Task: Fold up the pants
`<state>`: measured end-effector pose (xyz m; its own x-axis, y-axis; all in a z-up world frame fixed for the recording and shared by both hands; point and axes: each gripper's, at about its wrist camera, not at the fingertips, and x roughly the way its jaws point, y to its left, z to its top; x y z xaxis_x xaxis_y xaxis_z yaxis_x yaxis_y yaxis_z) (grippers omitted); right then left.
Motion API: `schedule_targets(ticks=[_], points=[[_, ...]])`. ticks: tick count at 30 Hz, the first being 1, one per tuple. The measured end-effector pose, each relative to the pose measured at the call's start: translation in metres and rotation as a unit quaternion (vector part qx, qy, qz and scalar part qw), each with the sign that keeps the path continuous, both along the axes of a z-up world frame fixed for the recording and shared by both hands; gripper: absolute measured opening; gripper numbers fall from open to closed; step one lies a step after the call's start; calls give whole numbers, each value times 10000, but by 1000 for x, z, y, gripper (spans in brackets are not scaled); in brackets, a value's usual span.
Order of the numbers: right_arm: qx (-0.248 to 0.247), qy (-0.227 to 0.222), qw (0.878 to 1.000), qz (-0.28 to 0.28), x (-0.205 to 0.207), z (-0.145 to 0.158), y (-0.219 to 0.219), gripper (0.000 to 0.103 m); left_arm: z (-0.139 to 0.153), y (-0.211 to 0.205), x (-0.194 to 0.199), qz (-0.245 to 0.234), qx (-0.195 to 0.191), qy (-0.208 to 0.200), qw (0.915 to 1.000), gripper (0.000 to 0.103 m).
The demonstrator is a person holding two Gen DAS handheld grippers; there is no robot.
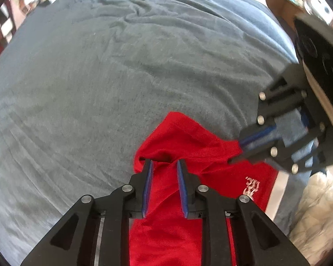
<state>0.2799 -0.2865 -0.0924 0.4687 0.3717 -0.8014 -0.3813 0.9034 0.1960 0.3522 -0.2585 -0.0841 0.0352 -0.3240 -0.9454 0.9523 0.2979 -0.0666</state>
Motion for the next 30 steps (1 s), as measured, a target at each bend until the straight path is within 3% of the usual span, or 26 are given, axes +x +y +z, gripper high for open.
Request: schedule_targets(ticks=[5, 8, 13, 14, 15, 17, 20, 25, 30], points=[[138, 32, 9999, 67, -10, 0, 2, 9, 3, 7, 1, 934, -43, -64, 9956, 22], [117, 30, 9998, 139, -13, -1, 5, 9, 9, 9, -5, 1017, -250, -30, 9945, 23], [179, -119, 9997, -145, -13, 1, -3, 12, 5, 10, -5, 1027, -159, -23, 9946, 23], [226, -100, 9995, -186, -13, 2, -5, 24, 3, 10, -4, 1037, -130, -30, 9945, 23], [226, -132, 9994, -219, -13, 4, -6, 43, 1, 10, -3, 1037, -109, -64, 9945, 23], [87, -325, 9990, -296, -13, 7, -6, 54, -1, 10, -1, 1048, -103, -88, 9944, 23], [21, -352, 9983, -469, -2, 7, -13, 54, -3, 10, 1, 1102, -152, 17, 9938, 23], [423, -230, 9977, -474, 22, 3, -25, 53, -4, 12, 5, 1116, -154, 0, 9936, 23], [226, -212, 9974, -656, 43, -6, -28, 46, -3, 15, 5, 1089, -178, -4, 9939, 23]])
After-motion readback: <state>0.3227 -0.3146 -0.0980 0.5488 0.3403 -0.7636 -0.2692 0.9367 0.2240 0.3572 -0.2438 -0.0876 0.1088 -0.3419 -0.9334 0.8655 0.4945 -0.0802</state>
